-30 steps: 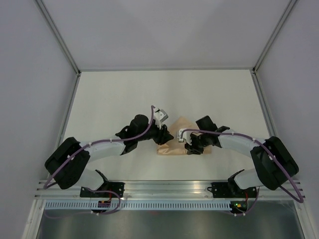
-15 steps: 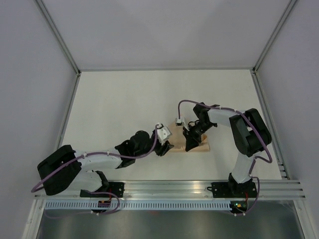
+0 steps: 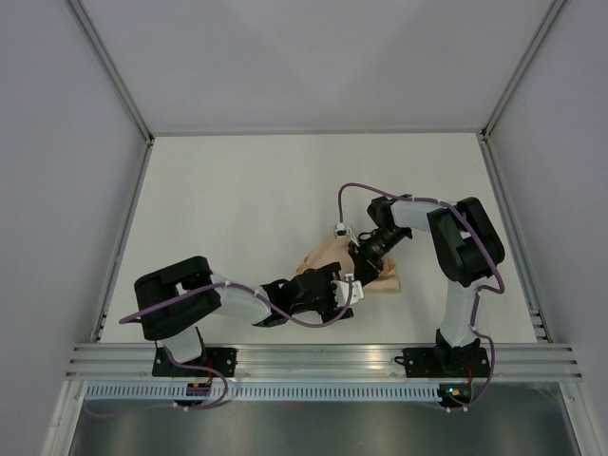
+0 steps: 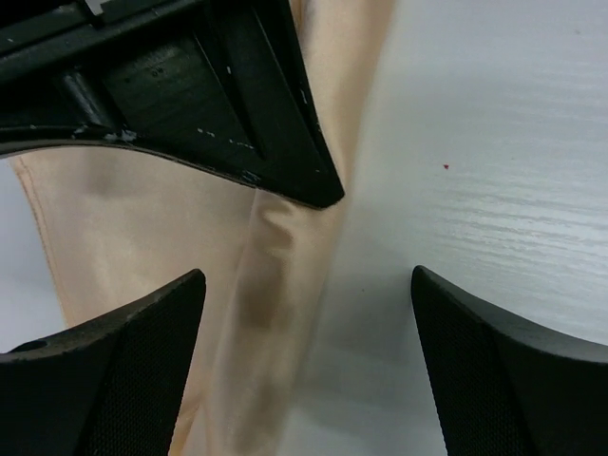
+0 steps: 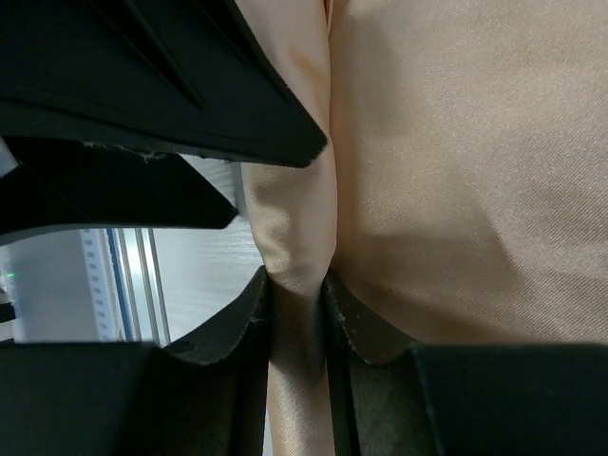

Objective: Fold the napkin, place the utensils inside, and roll it up
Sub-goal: Roll the napkin at the center of the board.

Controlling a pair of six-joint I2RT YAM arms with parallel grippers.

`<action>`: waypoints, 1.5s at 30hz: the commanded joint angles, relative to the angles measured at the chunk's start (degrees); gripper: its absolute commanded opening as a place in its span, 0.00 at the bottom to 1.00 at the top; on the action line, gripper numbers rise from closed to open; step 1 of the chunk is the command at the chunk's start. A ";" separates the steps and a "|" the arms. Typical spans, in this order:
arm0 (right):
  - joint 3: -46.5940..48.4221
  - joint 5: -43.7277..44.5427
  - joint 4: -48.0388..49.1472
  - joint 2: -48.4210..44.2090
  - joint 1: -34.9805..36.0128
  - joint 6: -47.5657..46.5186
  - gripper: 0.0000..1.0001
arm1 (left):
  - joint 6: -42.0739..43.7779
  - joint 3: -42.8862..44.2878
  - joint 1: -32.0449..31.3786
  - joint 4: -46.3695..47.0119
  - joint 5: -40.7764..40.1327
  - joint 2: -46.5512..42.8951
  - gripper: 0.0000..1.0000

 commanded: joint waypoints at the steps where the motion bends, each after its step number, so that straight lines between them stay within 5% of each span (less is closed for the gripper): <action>1: -1.58 9.78 2.83 4.47 -0.10 -4.53 0.02 | 7.22 2.03 -0.47 6.83 -3.84 3.41 0.93; 6: -1.14 9.96 2.56 5.27 -0.53 -4.44 0.02 | 8.46 3.17 -0.56 7.38 -4.03 7.27 0.87; 14: -0.88 9.52 2.12 5.79 -0.97 -4.61 0.02 | 8.11 4.75 -1.79 1.58 -2.00 10.53 0.61; 22: -1.14 9.34 2.56 5.44 -1.33 -4.44 0.02 | 3.46 6.25 -1.79 -3.09 -1.38 10.71 0.02; 45: -5.89 8.64 6.60 -7.29 -1.41 -0.40 0.44 | -14.12 8.97 4.27 -10.20 18.03 9.48 0.02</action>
